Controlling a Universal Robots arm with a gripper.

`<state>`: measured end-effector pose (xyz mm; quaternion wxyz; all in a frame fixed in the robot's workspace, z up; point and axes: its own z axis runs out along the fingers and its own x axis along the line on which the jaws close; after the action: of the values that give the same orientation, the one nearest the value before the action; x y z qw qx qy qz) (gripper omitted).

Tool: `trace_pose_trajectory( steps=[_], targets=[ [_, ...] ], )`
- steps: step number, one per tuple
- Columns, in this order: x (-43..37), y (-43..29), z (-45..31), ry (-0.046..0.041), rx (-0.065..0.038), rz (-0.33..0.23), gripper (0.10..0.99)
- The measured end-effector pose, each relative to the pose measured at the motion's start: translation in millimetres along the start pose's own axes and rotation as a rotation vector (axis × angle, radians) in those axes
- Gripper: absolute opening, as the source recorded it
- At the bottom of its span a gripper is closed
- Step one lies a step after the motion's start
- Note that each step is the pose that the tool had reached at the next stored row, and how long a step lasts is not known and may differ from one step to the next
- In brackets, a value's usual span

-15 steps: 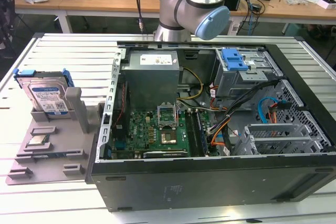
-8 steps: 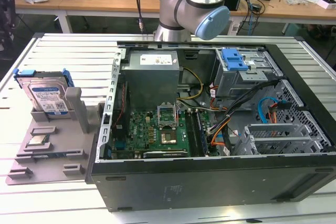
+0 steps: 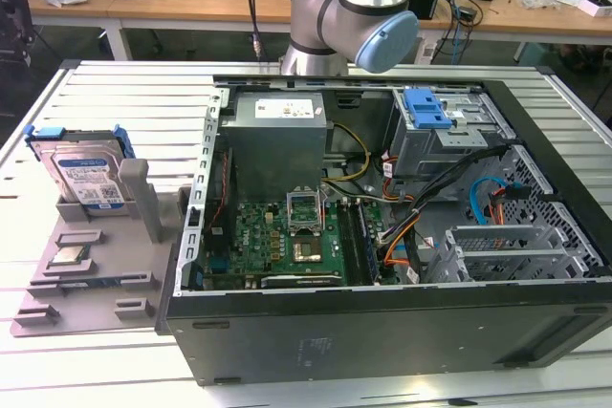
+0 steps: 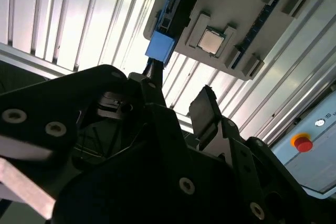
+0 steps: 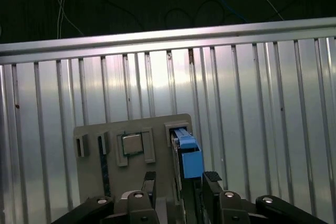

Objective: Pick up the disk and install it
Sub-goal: 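Pick up the disk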

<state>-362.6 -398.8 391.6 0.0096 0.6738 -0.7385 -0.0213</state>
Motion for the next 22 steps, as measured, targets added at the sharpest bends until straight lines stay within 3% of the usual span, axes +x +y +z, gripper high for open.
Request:
trace_pose_trajectory(
  steps=[3,7,11,14,22],
  targets=[
    [-0.5,-0.1,0.0,0.0005,0.000,-0.013,0.482],
    [-1.1,-0.1,0.0,0.0038,-0.001,-0.083,0.482],
    [-2.1,0.0,0.7,0.0041,-0.001,-0.089,0.482],
    [-9.7,-0.1,1.8,0.0040,-0.001,-0.090,0.482],
    [-11.0,-1.5,19.9,0.0046,-0.001,-0.096,0.482]
  ],
)
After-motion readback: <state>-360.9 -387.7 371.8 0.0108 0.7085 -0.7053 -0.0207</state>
